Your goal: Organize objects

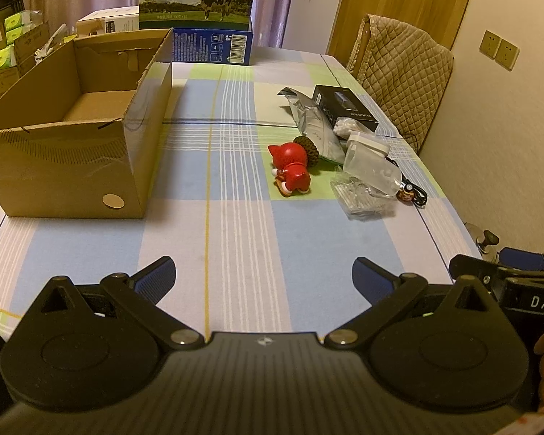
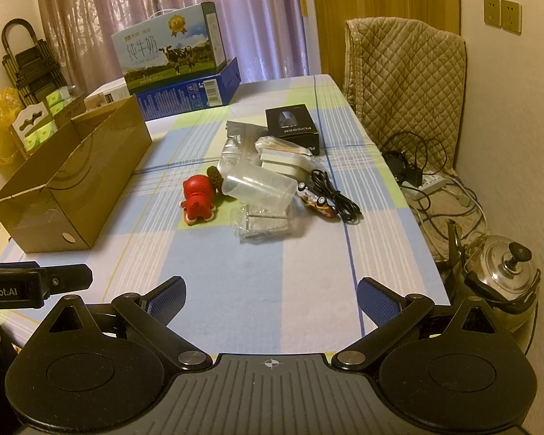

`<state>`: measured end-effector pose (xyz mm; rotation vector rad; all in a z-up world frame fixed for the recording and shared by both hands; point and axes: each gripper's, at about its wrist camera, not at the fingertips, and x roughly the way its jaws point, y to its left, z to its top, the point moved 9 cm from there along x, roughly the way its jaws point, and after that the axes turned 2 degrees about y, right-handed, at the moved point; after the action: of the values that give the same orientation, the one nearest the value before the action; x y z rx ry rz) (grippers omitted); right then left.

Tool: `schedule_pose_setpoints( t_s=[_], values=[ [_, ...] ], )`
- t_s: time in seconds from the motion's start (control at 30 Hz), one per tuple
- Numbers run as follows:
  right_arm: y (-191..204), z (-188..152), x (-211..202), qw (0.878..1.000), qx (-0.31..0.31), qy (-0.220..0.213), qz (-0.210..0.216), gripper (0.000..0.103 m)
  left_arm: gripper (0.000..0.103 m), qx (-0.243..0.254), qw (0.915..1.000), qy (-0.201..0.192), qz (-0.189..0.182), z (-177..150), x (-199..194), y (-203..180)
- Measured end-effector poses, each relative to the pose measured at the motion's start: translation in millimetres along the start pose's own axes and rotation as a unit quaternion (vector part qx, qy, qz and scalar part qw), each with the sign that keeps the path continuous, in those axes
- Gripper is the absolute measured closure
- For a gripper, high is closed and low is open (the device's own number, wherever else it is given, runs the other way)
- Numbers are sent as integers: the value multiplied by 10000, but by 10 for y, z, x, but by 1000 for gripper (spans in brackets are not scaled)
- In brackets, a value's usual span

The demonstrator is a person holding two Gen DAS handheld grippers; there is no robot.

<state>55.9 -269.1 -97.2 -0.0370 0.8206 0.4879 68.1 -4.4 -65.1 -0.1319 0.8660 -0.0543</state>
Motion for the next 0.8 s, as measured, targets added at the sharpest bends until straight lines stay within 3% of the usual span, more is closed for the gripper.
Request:
schedule_pose_setpoints(
  t_s=[0.33,0.43,0.5,0.8],
  values=[
    [-10,-10,15,10000,27,18,23,4,1,-12,10000,13,-41,20,10,28],
    [-29,21,-1,9997,146,20,198,4,1,26,10000,-5,-96,60,18,27],
    [-60,102,-37,9991,273,-28,338,4,1,67,9999,-44,-94,110,28,24],
    [-140,547,0,9995,-205,-183,179,7,1,156,9998,-96,-84,364,180,7]
  ],
)
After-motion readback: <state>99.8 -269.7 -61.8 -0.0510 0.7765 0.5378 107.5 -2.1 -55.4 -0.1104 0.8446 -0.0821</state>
